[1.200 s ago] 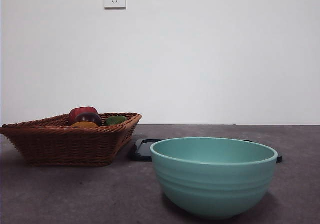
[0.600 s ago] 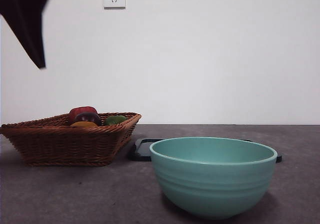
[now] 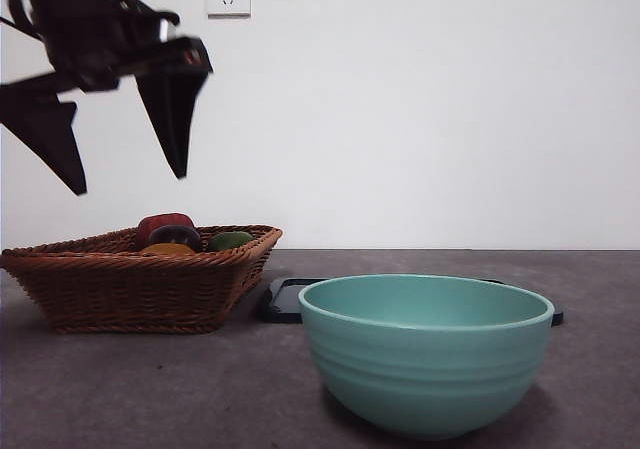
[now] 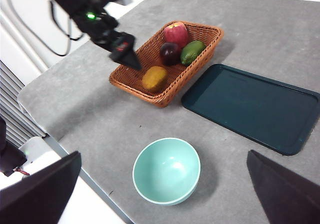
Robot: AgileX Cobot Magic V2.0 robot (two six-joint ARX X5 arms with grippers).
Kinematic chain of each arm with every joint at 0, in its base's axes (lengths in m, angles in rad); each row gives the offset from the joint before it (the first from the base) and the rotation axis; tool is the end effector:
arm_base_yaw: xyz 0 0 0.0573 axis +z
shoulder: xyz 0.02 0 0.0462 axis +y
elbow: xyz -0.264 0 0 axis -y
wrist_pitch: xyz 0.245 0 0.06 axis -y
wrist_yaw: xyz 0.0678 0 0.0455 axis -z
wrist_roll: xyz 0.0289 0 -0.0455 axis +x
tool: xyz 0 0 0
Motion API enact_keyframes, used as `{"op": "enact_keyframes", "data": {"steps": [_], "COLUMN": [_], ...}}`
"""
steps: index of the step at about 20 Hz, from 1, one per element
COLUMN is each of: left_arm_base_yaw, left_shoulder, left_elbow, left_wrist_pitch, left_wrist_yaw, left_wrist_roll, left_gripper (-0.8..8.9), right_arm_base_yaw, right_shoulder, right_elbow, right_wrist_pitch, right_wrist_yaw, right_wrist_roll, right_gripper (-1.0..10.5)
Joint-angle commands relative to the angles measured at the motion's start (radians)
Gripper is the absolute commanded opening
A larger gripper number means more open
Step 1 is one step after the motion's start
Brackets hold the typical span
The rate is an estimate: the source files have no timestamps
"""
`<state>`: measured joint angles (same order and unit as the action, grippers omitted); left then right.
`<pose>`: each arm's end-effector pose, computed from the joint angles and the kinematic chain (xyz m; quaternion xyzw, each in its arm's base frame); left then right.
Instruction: Pick up the wifruite, put it on the bowl, pick up the plate, put it on desk
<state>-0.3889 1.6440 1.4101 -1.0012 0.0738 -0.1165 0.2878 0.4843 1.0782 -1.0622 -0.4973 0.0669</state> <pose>0.2984 -0.1246 0.2771 0.0445 0.5818 -0.1533 0.7975 0.0335 0.0243 0.3712 0.0543 0.2431 0.3642 0.8974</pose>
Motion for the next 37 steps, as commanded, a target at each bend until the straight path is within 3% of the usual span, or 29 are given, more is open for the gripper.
{"op": "enact_keyframes", "data": {"steps": [1,8,15,20,23,25,32,37], "left_arm_base_yaw": [-0.004,-0.008,-0.032,-0.032,-0.032,-0.032,-0.034,-0.094], "left_shoulder": [0.064,0.195,0.277,0.293,0.293,0.293,0.278,0.158], "left_elbow": [0.035,0.037,0.037,0.037,0.037,0.044,0.236,0.242], "left_wrist_pitch": [0.033,0.179,0.193,0.186,0.183,0.178,-0.080,-0.175], "left_wrist_yaw": [-0.013,-0.067,-0.082,-0.102,-0.102,-0.101,-0.096,-0.095], "left_wrist_roll": [0.015,0.008,0.000,0.000,0.000,-0.003,-0.005,-0.010], "left_gripper": [5.93,5.93,5.77,3.61,1.75,1.53,1.53,1.54], "right_arm_base_yaw": [0.005,0.005,0.004,0.004,0.004,0.005,0.005,0.004], "right_shoulder": [0.004,0.004,0.004,0.004,0.004,0.004,0.004,0.004], "right_elbow": [0.016,0.016,0.016,0.016,0.016,0.016,0.016,0.016], "right_wrist_pitch": [0.005,0.002,-0.001,-0.006,-0.008,-0.009,-0.009,-0.010], "right_wrist_yaw": [0.000,0.000,0.000,0.001,0.001,0.001,0.001,0.001], "right_wrist_roll": [0.004,0.004,0.004,0.004,0.004,0.004,0.004,0.004], "right_gripper": [6.6,6.6,6.6,6.6,6.6,6.6,6.6,6.6]}}
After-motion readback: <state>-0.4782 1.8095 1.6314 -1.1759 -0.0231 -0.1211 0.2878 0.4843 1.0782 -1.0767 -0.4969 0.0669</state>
